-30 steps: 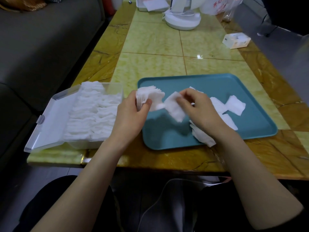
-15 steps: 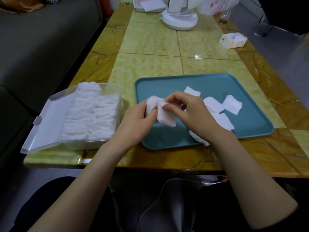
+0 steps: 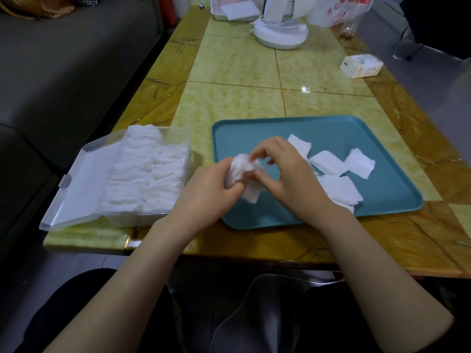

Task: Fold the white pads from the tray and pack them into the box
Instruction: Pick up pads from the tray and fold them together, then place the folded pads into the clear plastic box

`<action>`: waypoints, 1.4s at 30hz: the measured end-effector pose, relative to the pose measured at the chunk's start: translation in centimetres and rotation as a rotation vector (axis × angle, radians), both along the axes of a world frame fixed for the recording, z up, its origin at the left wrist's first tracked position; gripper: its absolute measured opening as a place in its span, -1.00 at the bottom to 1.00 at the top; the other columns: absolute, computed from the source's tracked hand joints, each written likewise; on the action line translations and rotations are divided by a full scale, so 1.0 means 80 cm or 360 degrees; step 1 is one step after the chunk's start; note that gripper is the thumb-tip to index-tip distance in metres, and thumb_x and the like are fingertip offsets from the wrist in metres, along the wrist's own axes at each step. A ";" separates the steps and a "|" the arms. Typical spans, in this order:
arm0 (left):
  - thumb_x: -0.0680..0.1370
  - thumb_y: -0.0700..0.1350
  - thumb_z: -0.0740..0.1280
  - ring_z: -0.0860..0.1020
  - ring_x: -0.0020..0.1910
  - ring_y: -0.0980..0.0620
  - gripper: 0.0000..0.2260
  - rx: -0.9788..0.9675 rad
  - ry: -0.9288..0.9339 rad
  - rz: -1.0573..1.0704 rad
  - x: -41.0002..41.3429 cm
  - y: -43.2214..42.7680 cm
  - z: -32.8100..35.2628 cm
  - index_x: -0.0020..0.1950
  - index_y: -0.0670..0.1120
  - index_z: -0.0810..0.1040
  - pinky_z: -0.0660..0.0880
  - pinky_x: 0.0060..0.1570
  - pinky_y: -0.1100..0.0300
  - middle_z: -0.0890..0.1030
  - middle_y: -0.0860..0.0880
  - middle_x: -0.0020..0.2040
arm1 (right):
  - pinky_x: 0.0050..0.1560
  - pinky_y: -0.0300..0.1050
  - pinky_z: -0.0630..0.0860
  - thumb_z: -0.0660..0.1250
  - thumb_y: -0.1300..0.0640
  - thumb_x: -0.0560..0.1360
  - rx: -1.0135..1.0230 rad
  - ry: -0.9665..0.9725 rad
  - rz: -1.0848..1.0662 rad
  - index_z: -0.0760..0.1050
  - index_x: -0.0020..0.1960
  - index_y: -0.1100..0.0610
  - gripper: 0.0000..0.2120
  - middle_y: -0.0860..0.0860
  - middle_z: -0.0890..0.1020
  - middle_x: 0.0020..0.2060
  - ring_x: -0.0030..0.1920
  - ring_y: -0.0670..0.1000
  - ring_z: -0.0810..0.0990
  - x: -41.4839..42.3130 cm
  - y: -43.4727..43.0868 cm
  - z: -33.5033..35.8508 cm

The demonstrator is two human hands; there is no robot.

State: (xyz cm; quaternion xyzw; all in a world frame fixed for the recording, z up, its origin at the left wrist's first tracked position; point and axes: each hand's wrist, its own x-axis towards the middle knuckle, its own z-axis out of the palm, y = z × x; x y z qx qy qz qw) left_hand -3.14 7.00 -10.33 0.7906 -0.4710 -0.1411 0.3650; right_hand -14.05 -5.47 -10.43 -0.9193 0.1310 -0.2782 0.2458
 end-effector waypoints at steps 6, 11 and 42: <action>0.40 -0.11 0.29 0.46 -0.06 -0.10 -0.82 -0.0113 -0.0752 -0.0091 -0.002 0.006 -0.004 -0.04 -0.12 0.54 0.12 -0.15 0.20 0.58 -0.04 -0.15 | 0.19 -0.33 0.33 0.35 0.33 0.39 -0.0010 0.0098 0.0266 0.42 0.30 0.17 -0.52 0.05 0.55 0.14 0.14 -0.06 0.46 -0.004 0.013 -0.004; 0.35 -0.13 0.33 0.34 -0.02 0.03 -0.74 -0.0340 -0.0673 -0.0009 0.005 0.015 0.013 0.01 -0.14 0.47 0.18 -0.04 0.17 0.55 -0.04 -0.11 | 0.04 -0.34 0.34 0.35 0.22 0.40 -0.0123 0.0135 0.0127 0.48 0.21 0.15 -0.62 0.01 0.60 0.04 0.02 -0.08 0.46 -0.003 0.023 0.005; 0.64 0.04 0.05 0.27 0.27 -0.13 -0.65 0.0582 -0.0764 0.0196 0.109 0.064 0.028 0.31 -0.03 0.46 0.17 0.18 0.04 0.52 -0.03 0.21 | -0.20 -0.09 0.27 0.25 0.20 0.49 -0.0948 0.1135 0.0116 0.41 0.18 0.17 -0.73 0.15 0.56 0.03 0.07 0.18 0.50 0.209 0.059 0.067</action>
